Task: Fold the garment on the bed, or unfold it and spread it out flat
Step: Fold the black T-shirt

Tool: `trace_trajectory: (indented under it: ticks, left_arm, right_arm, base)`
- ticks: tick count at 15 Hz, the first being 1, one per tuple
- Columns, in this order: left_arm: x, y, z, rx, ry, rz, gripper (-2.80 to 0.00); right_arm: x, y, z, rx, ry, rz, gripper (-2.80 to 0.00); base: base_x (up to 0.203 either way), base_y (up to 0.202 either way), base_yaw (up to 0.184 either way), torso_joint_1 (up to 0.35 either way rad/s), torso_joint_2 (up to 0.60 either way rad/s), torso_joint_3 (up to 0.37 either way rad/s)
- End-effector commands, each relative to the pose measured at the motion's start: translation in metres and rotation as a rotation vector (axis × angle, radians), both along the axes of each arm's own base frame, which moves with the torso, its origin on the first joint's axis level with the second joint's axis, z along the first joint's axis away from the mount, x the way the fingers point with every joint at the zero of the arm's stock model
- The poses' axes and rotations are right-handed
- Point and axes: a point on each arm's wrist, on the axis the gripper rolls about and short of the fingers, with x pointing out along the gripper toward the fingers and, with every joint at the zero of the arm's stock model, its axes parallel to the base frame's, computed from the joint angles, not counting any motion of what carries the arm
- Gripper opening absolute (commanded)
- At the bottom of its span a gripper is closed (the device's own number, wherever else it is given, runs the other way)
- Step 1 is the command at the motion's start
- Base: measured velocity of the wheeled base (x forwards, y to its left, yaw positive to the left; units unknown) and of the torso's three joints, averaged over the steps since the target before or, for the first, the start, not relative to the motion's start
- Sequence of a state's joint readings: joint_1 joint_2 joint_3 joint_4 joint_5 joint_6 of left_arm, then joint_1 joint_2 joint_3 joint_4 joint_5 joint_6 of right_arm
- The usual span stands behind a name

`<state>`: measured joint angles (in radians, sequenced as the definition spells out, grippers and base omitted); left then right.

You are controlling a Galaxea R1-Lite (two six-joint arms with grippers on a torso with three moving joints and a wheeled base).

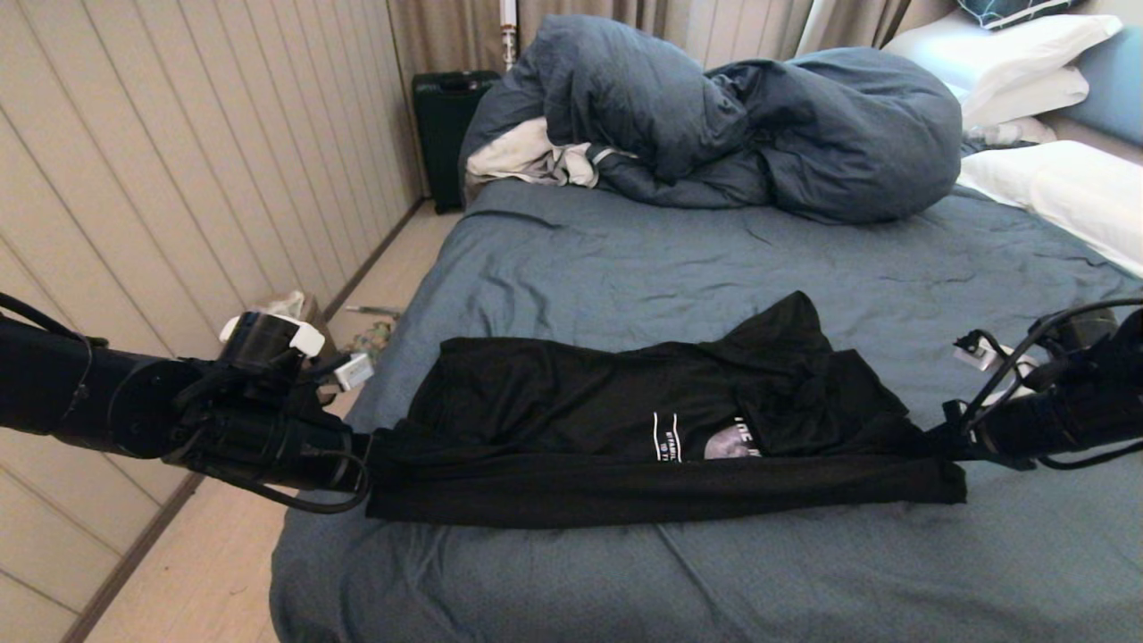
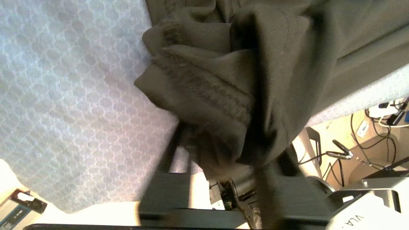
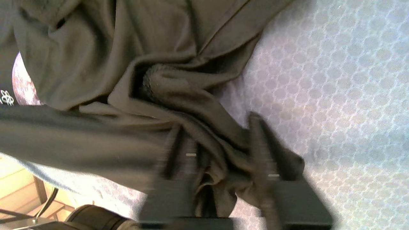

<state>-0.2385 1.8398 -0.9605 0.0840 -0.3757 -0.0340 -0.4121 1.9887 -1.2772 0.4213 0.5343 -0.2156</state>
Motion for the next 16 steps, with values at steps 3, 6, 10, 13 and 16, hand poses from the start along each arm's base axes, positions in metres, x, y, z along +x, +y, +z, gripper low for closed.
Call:
trace_trajectory:
  ticks: [3,6,10,13,16]
  left_arm:
    - [-0.012,0.001,0.010,-0.009,-0.026,-0.011,0.00]
    - [-0.027,0.003,0.031,-0.027,-0.093,-0.015,0.00]
    - [-0.041,0.008,0.048,-0.066,-0.137,-0.027,0.00]
    - [-0.033,0.016,0.038,-0.082,-0.101,-0.011,0.00]
    - [-0.035,0.018,0.037,-0.113,-0.082,-0.032,0.00]
  right_arm:
    - [-0.007,0.002,0.004,0.001,-0.007,0.002,0.00]
    - [-0.018,0.005,0.023,-0.017,-0.054,-0.004,0.00]
    - [-0.049,0.018,0.060,-0.054,-0.147,-0.006,0.00]
    - [-0.080,0.034,0.064,-0.051,-0.147,-0.005,0.00]
    - [-0.112,0.048,0.058,-0.050,-0.128,-0.006,-2.80]
  base:
    - [0.000,0.000,0.000,0.000,0.00,0.000]
    - [0.000,0.000,0.000,0.000,0.00,0.000]
    - [0.000,0.000,0.000,0.000,0.00,0.000]
    - [0.000,0.000,0.000,0.000,0.00,0.000]
    - [0.000,0.000,0.000,0.000,0.00,0.000]
